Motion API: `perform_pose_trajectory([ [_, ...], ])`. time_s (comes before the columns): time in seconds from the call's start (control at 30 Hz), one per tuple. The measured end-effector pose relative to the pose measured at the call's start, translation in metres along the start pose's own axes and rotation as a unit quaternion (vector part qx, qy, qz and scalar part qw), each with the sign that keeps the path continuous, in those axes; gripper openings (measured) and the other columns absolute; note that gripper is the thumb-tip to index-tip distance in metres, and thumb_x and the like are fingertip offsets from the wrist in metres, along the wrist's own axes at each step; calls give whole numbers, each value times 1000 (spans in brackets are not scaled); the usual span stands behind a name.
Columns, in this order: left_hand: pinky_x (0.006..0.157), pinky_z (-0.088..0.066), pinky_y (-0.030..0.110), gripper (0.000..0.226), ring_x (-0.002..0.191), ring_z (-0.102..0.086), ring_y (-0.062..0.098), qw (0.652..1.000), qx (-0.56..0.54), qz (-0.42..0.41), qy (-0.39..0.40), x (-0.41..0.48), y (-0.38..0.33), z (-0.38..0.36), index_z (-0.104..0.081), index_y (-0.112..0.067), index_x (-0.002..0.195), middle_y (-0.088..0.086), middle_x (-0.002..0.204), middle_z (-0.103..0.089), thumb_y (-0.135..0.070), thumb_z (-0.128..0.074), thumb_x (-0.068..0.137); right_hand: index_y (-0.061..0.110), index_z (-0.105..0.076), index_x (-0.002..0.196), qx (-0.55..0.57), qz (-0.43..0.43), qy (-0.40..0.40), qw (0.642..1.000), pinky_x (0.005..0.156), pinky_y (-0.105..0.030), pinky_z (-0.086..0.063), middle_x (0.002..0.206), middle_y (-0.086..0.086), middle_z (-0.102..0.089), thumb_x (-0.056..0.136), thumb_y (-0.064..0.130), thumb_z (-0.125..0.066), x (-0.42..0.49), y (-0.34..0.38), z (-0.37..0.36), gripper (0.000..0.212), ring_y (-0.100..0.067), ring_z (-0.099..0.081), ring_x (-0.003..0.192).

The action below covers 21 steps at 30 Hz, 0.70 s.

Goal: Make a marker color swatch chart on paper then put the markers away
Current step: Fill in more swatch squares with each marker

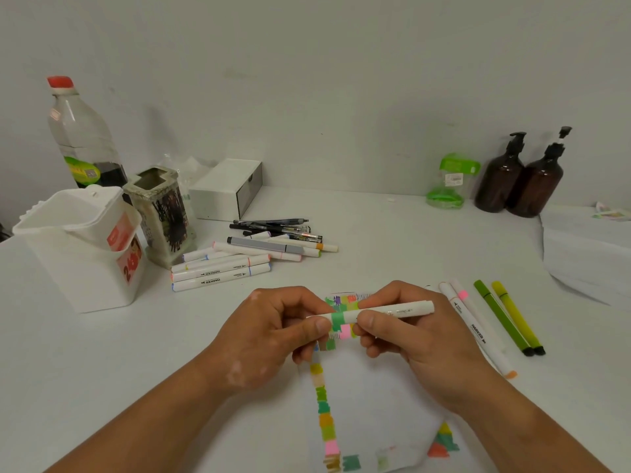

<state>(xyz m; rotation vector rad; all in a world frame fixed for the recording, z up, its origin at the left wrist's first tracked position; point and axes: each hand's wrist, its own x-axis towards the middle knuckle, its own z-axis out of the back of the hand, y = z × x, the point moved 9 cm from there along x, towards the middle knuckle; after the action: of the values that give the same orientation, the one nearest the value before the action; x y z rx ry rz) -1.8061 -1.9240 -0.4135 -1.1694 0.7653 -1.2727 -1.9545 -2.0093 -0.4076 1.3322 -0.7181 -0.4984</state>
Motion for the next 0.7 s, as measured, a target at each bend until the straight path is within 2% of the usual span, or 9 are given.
perform_pose_trajectory([
  [0.1,58,-50,19,20,56,-60,8,999,39,7,6,2,5,3,-75,-21,98,3,70,-70,-34,-69,84,19,-80,87,-19,-1,12,1000,59,-27,-56,78,-13,-75,84,17,-79,1,2,2,4,-20,-70,66],
  [0.23,59,-48,18,16,62,-57,7,995,98,23,-4,3,13,14,-76,-36,97,-3,76,-68,-39,-68,84,20,-82,100,-19,-54,110,992,55,-27,-51,93,-12,-77,81,44,-67,-5,-3,-5,35,-18,-66,74],
  [0.3,60,-46,17,14,63,-54,4,991,131,23,-5,3,15,15,-75,-40,97,-11,74,-66,-39,-70,84,28,-81,98,-89,-66,120,987,59,-23,-51,90,-6,-79,79,47,-70,-7,-9,-6,30,-16,-68,72],
  [0.4,61,-44,14,14,62,-52,1,988,151,9,3,2,14,4,-75,-40,97,-13,72,-62,-32,-74,87,41,-75,93,-233,-51,82,968,66,-26,-51,73,3,-76,75,47,-78,-5,-16,-5,19,-12,-64,64],
  [0.47,63,-44,13,16,64,-53,0,988,151,2,6,1,14,-2,-74,-41,99,-12,75,-63,-31,-74,87,44,-71,93,-267,-35,82,960,58,-18,-46,66,5,-72,80,40,-79,-6,-16,-12,15,-2,-56,56],
  [0.53,64,-45,13,19,65,-55,0,989,149,-5,7,0,12,-4,-73,-42,101,-15,78,-64,-30,-75,87,40,-72,87,-295,-30,64,953,55,-15,-43,61,10,-68,81,34,-80,-5,-16,-11,11,-1,-54,52],
  [0.63,66,-48,13,20,71,-61,4,989,148,-11,-13,1,11,5,-72,-39,103,-13,82,-69,-31,-77,85,33,-71,71,-340,-19,-19,940,54,-12,-42,59,18,-66,76,25,-80,-1,-9,10,13,1,-56,52],
  [0.7,68,-49,12,14,76,-62,2,978,198,-11,-70,3,12,23,-72,-38,98,-16,79,-69,-32,-76,85,33,-70,66,-374,-25,-96,922,58,-10,-44,62,21,-67,73,24,-80,2,-5,36,15,3,-60,58],
])
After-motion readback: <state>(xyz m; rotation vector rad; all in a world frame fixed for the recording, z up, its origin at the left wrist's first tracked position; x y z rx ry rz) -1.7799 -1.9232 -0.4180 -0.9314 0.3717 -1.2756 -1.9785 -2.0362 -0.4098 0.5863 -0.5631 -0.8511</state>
